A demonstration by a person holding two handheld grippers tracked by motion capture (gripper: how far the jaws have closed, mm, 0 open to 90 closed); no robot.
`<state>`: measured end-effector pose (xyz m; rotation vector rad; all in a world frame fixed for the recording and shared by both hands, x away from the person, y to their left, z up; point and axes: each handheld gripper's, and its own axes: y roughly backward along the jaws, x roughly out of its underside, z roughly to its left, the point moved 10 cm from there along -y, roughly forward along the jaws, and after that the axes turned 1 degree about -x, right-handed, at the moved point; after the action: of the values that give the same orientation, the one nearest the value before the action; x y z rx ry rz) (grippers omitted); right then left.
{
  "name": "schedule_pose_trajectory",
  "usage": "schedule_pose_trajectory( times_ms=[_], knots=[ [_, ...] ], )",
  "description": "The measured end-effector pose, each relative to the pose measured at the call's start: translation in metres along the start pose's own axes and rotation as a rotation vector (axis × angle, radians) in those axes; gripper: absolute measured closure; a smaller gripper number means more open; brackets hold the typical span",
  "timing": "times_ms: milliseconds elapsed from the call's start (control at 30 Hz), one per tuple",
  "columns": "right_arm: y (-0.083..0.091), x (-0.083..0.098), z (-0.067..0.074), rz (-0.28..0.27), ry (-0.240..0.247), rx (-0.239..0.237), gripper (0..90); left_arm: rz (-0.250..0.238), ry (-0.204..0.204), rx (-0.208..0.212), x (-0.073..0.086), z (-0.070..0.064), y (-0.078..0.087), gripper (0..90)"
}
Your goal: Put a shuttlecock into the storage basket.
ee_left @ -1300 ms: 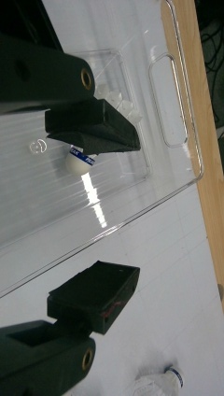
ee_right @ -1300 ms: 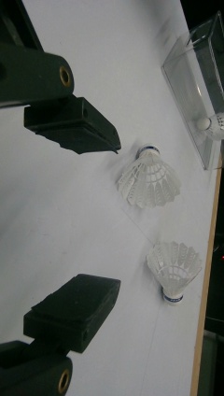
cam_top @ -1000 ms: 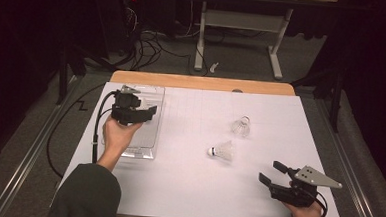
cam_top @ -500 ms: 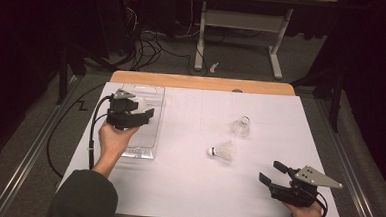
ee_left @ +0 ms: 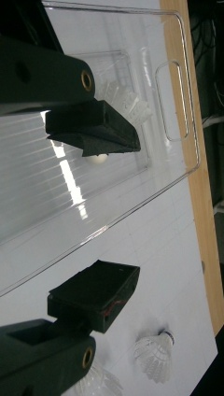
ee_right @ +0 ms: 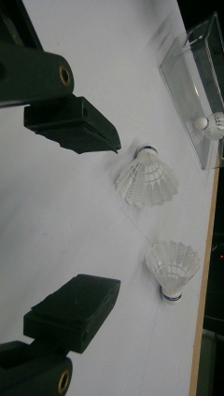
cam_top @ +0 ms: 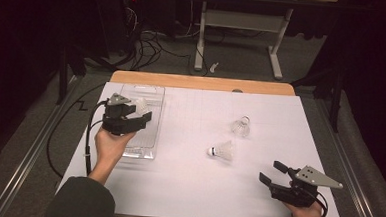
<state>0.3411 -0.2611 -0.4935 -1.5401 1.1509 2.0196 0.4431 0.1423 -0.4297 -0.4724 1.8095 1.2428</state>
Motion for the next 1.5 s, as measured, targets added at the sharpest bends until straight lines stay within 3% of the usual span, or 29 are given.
schedule_pose_trajectory(
  times_ms=[433, 1133, 1500],
  knots=[
    [0.0, 0.0, 0.0, -0.001, 0.001, 0.0, 28.5, -0.027, -0.01, 0.008, 0.005, -0.005, 0.01, 36.0],
    [0.0, 0.0, 0.0, -0.002, 0.002, 0.001, 28.4, -0.072, 0.026, 0.008, 0.023, -0.001, 0.027, 36.8],
    [0.0, -0.001, 0.0, -0.003, 0.005, 0.0, 28.4, -0.109, 0.014, -0.001, 0.034, -0.002, 0.039, 36.3]
  ],
)
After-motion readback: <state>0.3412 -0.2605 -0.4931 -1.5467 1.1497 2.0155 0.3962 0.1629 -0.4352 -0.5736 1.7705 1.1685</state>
